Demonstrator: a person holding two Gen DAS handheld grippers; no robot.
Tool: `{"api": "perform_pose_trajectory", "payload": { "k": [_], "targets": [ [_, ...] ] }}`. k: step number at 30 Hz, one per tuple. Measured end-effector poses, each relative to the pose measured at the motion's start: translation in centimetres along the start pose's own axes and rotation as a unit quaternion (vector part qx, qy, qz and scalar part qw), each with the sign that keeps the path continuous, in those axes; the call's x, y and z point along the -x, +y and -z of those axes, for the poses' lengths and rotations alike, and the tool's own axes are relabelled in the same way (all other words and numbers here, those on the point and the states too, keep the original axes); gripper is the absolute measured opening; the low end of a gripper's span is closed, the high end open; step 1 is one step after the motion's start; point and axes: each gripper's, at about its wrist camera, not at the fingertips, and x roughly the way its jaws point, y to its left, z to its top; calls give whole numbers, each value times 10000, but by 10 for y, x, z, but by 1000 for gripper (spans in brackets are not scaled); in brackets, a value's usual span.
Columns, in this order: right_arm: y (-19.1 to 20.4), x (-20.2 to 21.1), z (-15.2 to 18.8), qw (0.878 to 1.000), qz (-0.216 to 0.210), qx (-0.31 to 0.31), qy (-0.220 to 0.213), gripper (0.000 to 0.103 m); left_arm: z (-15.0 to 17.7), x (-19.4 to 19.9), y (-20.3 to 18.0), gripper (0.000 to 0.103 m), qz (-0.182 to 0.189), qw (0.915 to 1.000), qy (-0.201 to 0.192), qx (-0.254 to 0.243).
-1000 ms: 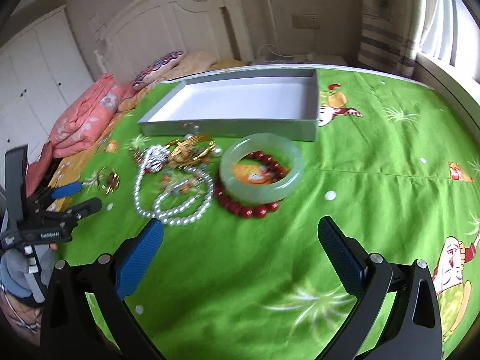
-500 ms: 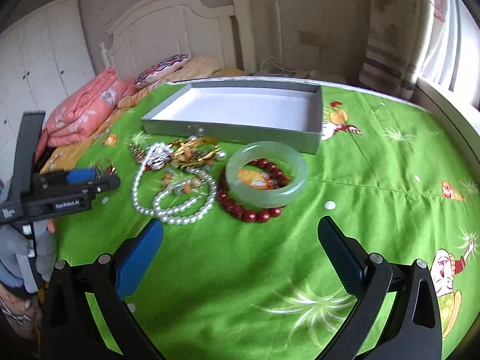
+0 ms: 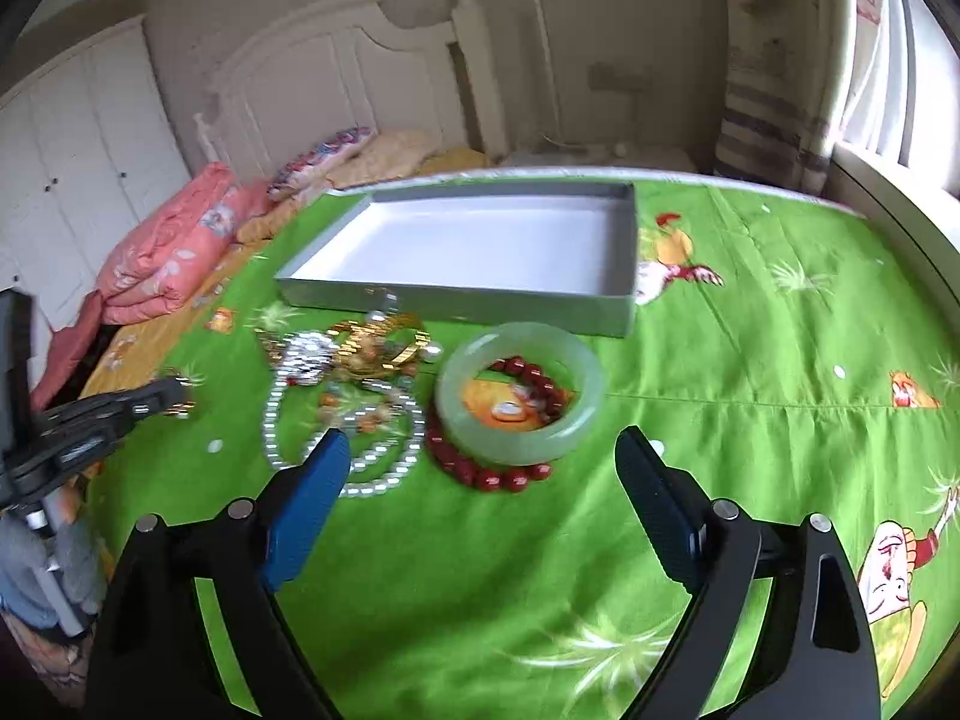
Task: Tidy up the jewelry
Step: 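Grasp the gold knot ring with the left tool while the right tool grasps the jade bangle, then carry ring and bangle into the white tray and open both tools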
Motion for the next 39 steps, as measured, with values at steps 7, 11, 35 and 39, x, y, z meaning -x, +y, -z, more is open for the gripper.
{"api": "perform_pose_trajectory", "payload": {
  "k": [7,11,35,39],
  "targets": [
    [23,-26,-19,9966,-159,750,309,54,3,4,-5,5,147,9998,-61,-75],
    [25,-58,-27,9917,-206,913,886,44,6,5,-5,5,139,9998,-28,-116],
    [-18,-32,-22,9916,-1272,226,-35,16,2,3,-14,5,125,9997,-66,-199],
    [-24,-27,-21,9884,-1513,19,-155,16,-4,3,-24,5,161,9994,-110,-281]
  ]
}}
